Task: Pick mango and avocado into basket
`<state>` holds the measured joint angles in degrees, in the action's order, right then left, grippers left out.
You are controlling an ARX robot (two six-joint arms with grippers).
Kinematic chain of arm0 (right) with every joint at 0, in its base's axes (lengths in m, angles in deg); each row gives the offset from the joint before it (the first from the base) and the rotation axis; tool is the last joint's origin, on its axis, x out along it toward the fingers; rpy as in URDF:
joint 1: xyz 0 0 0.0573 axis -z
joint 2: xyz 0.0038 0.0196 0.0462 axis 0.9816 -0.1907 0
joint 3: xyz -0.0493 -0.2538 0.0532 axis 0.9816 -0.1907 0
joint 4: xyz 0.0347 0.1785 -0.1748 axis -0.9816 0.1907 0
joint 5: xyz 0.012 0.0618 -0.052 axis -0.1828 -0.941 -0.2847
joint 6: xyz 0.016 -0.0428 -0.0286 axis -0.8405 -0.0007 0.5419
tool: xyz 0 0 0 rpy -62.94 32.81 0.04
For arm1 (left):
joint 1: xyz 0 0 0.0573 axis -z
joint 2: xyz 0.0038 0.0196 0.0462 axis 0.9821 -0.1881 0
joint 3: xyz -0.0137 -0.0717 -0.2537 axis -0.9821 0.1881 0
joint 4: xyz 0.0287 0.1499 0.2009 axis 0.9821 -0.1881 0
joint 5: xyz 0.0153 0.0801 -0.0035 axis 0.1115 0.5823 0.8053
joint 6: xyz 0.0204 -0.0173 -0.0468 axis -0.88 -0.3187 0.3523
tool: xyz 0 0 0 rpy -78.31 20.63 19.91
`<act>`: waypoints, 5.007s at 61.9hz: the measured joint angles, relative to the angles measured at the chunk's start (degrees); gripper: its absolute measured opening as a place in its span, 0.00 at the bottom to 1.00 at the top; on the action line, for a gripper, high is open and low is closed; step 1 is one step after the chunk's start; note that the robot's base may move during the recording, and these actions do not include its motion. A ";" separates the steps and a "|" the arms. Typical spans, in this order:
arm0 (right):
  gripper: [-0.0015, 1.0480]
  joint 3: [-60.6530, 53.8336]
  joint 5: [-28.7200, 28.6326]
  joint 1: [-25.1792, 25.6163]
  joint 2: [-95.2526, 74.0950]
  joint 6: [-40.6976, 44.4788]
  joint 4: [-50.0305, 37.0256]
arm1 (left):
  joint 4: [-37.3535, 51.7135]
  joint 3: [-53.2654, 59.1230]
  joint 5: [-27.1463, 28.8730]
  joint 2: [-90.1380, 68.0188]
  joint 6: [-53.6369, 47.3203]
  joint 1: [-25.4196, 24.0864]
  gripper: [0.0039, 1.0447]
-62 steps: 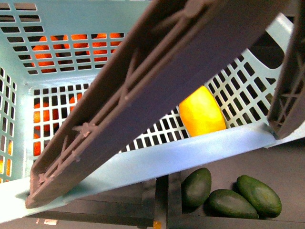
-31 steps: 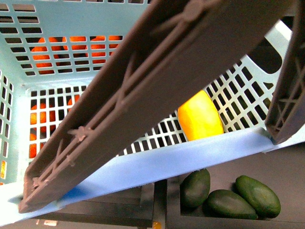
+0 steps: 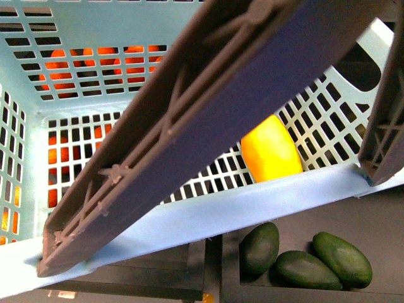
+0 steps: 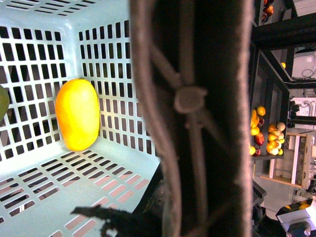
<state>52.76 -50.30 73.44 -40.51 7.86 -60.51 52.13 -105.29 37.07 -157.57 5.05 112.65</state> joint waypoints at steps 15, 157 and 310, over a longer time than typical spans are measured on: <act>0.02 -4.61 -5.11 5.31 8.72 0.00 3.04 | 0.00 0.00 -0.07 0.00 -0.02 0.00 0.03; 0.92 -5.75 -5.14 5.38 51.78 -0.09 44.61 | 0.00 0.00 -0.04 0.00 -0.09 0.04 0.03; 0.92 -5.77 -5.25 5.49 51.89 -0.48 44.76 | 22.14 -6.67 23.69 -27.12 31.95 -12.59 0.03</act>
<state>46.99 -55.55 78.93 11.38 7.37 -15.75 74.27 -111.96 60.76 -184.70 37.01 100.06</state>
